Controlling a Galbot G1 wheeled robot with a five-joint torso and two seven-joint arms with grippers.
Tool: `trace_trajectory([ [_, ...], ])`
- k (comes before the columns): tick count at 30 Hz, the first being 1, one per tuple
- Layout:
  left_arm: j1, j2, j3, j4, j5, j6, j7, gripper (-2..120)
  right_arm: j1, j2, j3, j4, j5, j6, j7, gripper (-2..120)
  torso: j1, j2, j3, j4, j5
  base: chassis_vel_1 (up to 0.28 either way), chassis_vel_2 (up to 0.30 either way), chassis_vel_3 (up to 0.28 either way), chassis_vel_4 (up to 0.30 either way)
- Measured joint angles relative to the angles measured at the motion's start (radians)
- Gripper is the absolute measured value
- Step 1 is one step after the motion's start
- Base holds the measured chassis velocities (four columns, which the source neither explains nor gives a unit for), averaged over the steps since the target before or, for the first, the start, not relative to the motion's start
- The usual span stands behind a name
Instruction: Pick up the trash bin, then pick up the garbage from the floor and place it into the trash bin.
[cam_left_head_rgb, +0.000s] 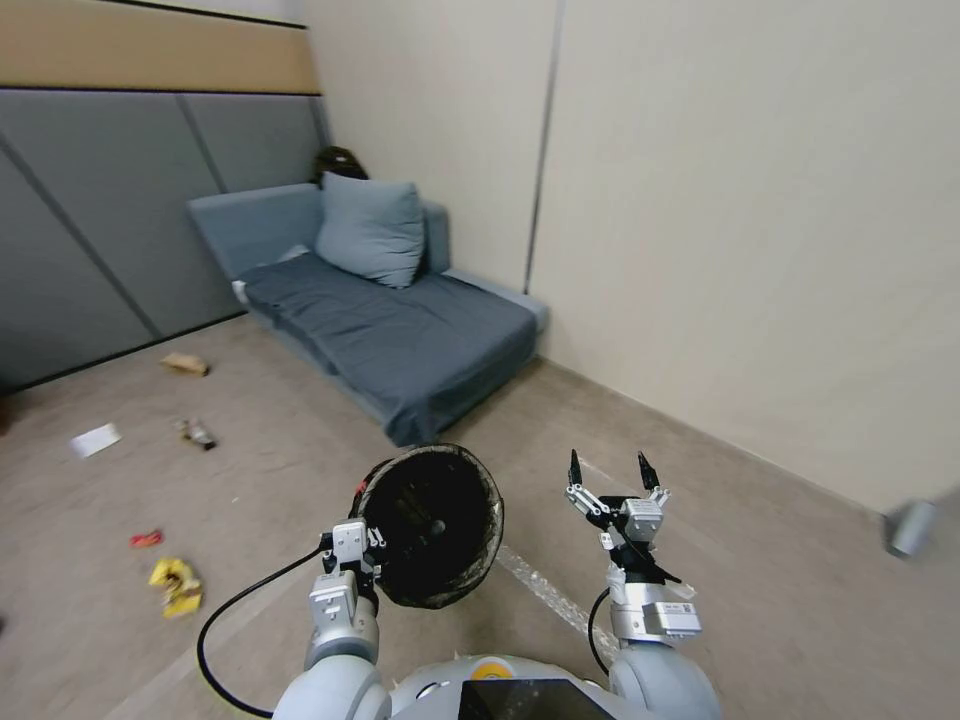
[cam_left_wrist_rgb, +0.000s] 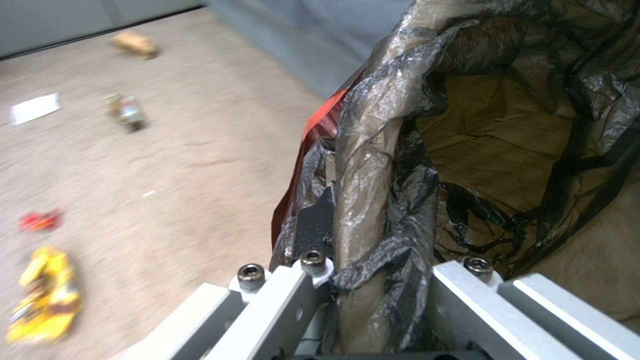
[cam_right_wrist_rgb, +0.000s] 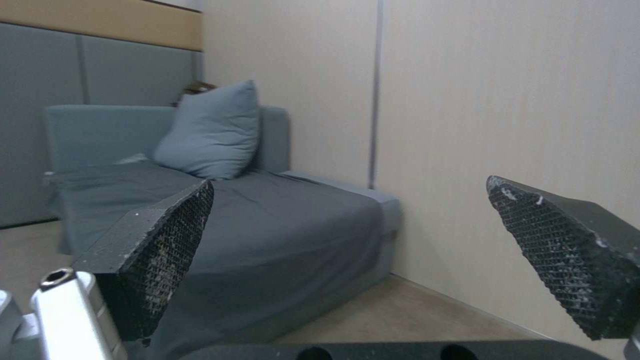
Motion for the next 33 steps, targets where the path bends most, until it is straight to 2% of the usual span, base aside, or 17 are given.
trace_trajectory([
  [33, 0.003, 0.001, 0.003, 0.003, 0.005, 0.005, -0.002, 1, 0.006, 0.000, -0.023, -0.013, 0.002, 0.000, -0.013, 100, 0.000, 0.000, 0.000, 0.0000, 0.0001, 0.121, 0.127, 0.124, 0.123],
])
